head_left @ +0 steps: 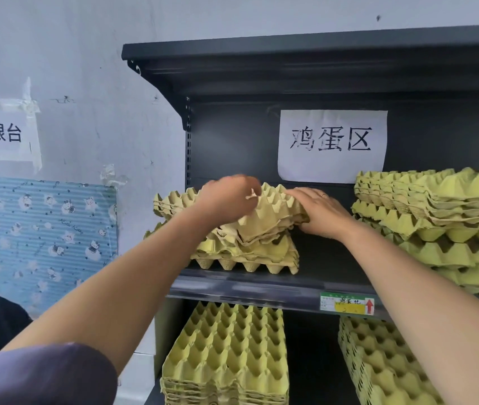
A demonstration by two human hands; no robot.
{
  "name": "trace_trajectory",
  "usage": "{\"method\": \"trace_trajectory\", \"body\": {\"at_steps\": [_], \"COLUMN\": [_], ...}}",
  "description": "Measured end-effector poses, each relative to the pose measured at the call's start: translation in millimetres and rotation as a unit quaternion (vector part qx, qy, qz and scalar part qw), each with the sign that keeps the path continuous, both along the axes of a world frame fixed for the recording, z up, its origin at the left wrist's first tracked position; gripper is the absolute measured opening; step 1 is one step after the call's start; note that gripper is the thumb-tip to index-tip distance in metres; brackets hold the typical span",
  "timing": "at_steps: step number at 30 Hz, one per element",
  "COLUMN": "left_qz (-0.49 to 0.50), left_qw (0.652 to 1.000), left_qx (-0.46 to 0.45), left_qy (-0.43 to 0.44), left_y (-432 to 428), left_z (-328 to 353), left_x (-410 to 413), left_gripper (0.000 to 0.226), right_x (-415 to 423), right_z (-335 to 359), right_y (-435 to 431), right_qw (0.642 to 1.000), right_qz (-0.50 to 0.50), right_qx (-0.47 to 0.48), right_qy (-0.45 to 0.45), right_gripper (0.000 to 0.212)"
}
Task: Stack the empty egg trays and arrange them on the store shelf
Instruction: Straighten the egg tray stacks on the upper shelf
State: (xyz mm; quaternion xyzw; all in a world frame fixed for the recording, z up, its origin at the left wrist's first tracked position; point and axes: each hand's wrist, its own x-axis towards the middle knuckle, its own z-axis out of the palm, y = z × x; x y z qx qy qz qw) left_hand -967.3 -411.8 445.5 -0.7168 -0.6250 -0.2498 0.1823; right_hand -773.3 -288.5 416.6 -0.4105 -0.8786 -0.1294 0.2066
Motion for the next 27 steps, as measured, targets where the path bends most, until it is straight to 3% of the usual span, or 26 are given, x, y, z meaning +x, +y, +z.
{"method": "trace_trajectory", "body": {"at_steps": [4, 10, 15, 19, 27], "left_qz": [0.114, 0.197, 0.185, 0.193, 0.214], "left_qw": [0.981, 0.953, 0.955, 0.951, 0.960], "left_qx": [-0.065, -0.071, -0.085, -0.032, 0.004], "left_qy": [0.144, 0.218, 0.217, 0.241, 0.183], "left_y": [11.9, 27.6, 18.6, 10.1, -9.5], "left_z": [-8.4, -20.8, -27.1, -34.6, -23.0], "left_x": [39.8, 62.7, 62.2, 56.6, -9.2], "left_gripper": [0.043, 0.040, 0.063, 0.055, 0.054], "right_x": [5.5, 3.3, 5.7, 2.0, -32.1], "right_z": [0.0, 8.1, 2.6, -0.3, 12.1], "right_y": [15.9, 32.6, 30.8, 20.2, -25.9], "right_qw": [0.999, 0.996, 0.996, 0.990, 0.971], "right_qz": [0.008, 0.062, 0.068, 0.094, 0.117], "right_qx": [0.004, 0.014, 0.055, 0.109, 0.208], "right_qy": [-0.033, -0.061, -0.033, -0.008, 0.014], "right_gripper": [0.073, 0.060, 0.045, 0.042, 0.046]}}
